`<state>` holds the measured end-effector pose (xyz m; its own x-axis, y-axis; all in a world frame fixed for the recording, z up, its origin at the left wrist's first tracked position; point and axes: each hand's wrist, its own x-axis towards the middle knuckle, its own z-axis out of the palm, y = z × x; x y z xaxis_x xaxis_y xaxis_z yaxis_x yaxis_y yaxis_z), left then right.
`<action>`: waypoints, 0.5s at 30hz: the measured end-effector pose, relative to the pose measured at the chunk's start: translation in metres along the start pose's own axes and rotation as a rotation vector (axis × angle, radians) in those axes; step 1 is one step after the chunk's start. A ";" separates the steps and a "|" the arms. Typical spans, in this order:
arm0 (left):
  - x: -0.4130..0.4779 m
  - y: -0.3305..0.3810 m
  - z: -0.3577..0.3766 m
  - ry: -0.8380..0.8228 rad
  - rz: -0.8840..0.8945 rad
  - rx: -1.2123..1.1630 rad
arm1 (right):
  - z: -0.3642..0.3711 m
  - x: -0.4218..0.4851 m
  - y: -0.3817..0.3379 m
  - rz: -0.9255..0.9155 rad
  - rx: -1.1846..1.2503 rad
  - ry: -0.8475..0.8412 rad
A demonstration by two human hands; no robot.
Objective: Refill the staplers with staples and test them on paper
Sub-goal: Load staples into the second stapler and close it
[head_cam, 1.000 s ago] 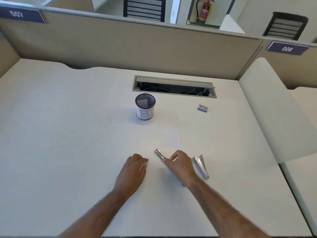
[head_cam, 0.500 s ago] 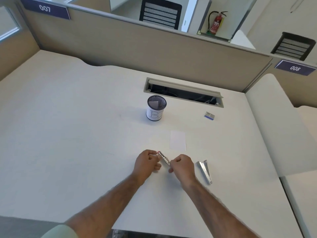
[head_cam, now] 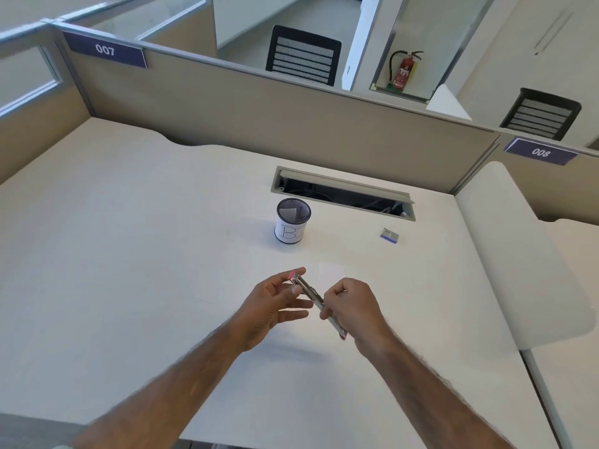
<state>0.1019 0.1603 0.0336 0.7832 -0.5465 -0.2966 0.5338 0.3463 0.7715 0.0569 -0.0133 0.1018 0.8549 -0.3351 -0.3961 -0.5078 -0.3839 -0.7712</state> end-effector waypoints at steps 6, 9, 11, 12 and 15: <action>-0.001 0.020 0.015 -0.023 0.053 0.011 | -0.019 -0.012 -0.021 -0.040 0.011 -0.046; 0.002 0.022 0.019 -0.004 0.078 -0.045 | -0.034 -0.014 -0.025 -0.041 0.103 -0.010; 0.005 0.022 0.021 0.024 0.092 -0.071 | -0.046 -0.012 -0.024 0.031 0.137 0.026; 0.006 0.022 0.021 0.040 0.100 -0.085 | -0.052 -0.012 -0.023 0.063 0.139 0.033; 0.009 0.021 0.023 0.057 0.119 -0.124 | -0.068 -0.010 -0.019 0.081 0.102 0.046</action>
<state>0.1124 0.1451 0.0604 0.8584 -0.4527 -0.2413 0.4682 0.4992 0.7291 0.0507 -0.0609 0.1541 0.8045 -0.4016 -0.4376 -0.5595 -0.2650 -0.7853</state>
